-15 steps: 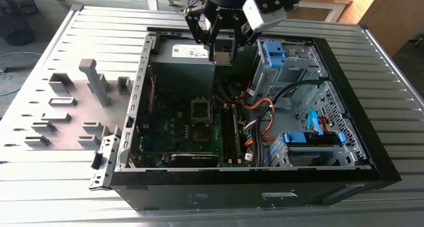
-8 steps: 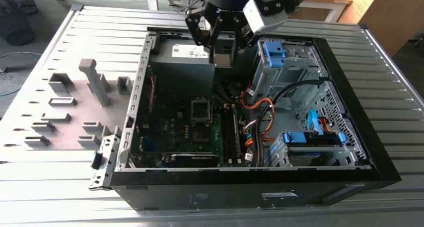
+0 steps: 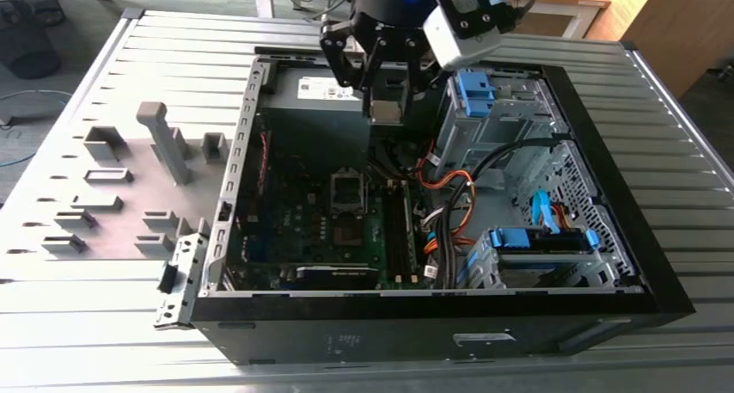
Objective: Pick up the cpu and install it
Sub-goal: 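Pick up the cpu and move it towards the insertion slot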
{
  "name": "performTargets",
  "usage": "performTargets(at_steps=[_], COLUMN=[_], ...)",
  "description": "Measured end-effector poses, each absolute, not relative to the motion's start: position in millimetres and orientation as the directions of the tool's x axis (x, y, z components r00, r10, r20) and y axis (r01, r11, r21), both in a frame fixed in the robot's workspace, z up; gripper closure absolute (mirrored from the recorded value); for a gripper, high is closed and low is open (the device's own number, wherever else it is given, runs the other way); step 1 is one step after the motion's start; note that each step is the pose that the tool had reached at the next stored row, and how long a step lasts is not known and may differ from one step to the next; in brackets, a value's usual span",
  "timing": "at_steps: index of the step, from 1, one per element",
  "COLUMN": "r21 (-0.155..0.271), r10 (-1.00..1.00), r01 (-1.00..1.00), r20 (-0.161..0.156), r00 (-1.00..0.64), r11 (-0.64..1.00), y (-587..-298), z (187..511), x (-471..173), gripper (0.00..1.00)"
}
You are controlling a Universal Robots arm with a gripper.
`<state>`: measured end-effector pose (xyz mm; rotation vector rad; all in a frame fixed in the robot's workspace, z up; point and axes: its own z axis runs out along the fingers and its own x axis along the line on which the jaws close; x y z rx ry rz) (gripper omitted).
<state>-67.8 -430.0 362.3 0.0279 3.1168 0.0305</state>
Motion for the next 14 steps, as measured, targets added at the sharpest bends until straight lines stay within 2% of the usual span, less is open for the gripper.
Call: performTargets(at_steps=[14], r21=[0.019], r10=[0.018], r01=[0.018], r20=[-0.024], r00=[-1.0], r11=[1.0], y=[-460.6], z=[362.3], x=[-67.9], gripper=[0.53])
